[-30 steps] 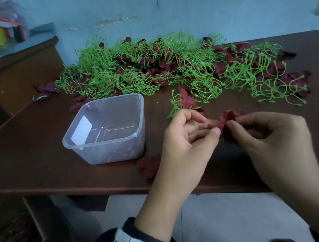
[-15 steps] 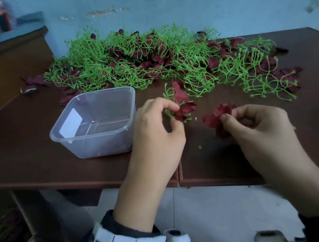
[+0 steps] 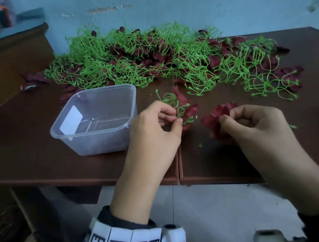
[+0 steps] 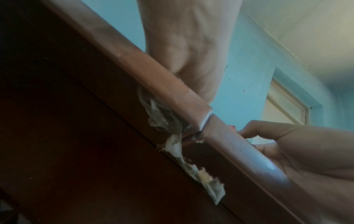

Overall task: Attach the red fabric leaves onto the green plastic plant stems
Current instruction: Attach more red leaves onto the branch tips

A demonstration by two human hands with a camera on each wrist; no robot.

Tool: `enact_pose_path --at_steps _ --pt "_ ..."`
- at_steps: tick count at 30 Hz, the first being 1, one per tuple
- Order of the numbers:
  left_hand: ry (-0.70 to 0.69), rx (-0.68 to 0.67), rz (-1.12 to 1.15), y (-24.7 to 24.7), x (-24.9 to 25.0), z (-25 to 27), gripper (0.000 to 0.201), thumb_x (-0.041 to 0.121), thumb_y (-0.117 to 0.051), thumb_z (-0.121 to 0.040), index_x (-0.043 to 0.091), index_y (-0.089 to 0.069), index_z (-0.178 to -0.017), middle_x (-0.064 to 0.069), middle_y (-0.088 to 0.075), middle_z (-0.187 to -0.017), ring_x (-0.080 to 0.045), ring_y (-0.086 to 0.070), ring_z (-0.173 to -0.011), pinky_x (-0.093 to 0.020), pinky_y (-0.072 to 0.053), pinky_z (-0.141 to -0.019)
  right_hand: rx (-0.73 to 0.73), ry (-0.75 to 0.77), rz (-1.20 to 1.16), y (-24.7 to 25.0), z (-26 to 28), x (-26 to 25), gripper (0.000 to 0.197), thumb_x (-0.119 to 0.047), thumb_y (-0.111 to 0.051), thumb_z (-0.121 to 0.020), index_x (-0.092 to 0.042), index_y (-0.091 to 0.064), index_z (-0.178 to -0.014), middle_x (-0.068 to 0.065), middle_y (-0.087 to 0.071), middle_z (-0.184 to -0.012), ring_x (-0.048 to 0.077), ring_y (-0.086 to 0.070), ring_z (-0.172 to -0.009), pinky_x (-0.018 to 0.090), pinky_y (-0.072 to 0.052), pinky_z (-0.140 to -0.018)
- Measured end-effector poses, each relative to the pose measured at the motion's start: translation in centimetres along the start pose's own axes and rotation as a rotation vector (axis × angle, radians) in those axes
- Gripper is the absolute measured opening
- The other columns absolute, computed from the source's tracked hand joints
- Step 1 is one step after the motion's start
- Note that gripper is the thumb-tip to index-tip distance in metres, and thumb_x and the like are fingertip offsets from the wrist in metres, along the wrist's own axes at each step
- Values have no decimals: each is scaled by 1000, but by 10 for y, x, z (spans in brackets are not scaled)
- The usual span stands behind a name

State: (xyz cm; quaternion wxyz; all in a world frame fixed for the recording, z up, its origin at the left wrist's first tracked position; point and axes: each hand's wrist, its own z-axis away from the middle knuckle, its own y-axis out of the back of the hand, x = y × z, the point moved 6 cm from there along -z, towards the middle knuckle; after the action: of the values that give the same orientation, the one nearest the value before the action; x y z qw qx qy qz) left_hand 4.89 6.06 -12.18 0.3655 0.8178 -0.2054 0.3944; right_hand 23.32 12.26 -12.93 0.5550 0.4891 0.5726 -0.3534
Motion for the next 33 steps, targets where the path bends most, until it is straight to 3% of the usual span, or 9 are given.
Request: enact_pose_path --at_steps 3,5,9,12,15,18,20,27,33 --pt "43 -4 179 0 -3 -1 24 3 -81 -82 22 -67 -87 5 -71 -79 -5 -70 -75 -17 -56 -70 -7 6 -36 -2 1 -1 26 -18 -64 -96 -9 -65 -71 8 -76 -72 45 -71 -80 58 -57 -73" --pt "89 -38 317 -3 -3 -1 27 -3 -79 -83 21 -67 -89 4 -74 -81 -5 -72 -77 -17 -55 -71 -31 -4 -81 -3 1 -1 25 -17 -62 -97 -8 -65 -74 12 -76 -78 46 -72 -83 65 -55 -81" --pt "142 -108 533 -7 1 0 23 -9 -73 -85 12 -71 -95 -2 -79 -86 -10 -75 -83 -17 -56 -74 -63 -47 -253 -5 0 -4 21 -11 -57 -98 -2 -59 -80 23 -74 -84 33 -75 -86 52 -60 -84" --pt "157 -192 625 -12 5 3 27 -15 -60 -92 8 -72 -99 -8 -80 -95 -12 -76 -91 -18 -57 -78 -59 -56 -317 -6 -1 -2 21 -13 -55 -99 0 -61 -84 29 -70 -89 36 -74 -92 43 -61 -80" --pt "150 -221 659 -14 6 3 28 -15 -58 -93 7 -72 -101 -9 -79 -96 -13 -75 -94 -22 -58 -84 -68 -73 -360 -7 -3 1 21 -13 -52 -101 1 -63 -90 23 -74 -94 34 -74 -93 41 -60 -81" --pt "153 -193 637 -12 5 3 15 -3 -71 -90 11 -72 -97 -2 -77 -87 -8 -71 -83 -20 -55 -79 -76 -95 -393 -7 -3 0 25 -14 -52 -100 -8 -68 -81 22 -74 -93 36 -74 -93 46 -58 -85" --pt "155 -171 614 -12 4 3 21 -3 -76 -85 13 -68 -97 2 -72 -84 -7 -67 -80 -19 -53 -78 -82 -109 -414 -8 -2 -1 30 -14 -52 -100 -13 -70 -76 20 -75 -89 35 -74 -90 47 -57 -84" --pt "205 -208 587 -13 0 5 60 -5 -78 -83 21 -57 -132 2 -70 -121 -8 -67 -76 -26 -57 -83 -47 -137 -394 -5 -3 0 24 -14 -45 -105 -9 -63 -90 13 -75 -82 29 -75 -79 45 -58 -79" --pt "151 -275 540 -16 4 5 37 -11 -65 -89 13 -68 -117 -2 -78 -105 -13 -63 -81 -19 -53 -73 -41 -145 -471 -7 -4 -1 25 -13 -44 -105 -9 -61 -86 16 -76 -85 33 -75 -85 38 -62 -77"
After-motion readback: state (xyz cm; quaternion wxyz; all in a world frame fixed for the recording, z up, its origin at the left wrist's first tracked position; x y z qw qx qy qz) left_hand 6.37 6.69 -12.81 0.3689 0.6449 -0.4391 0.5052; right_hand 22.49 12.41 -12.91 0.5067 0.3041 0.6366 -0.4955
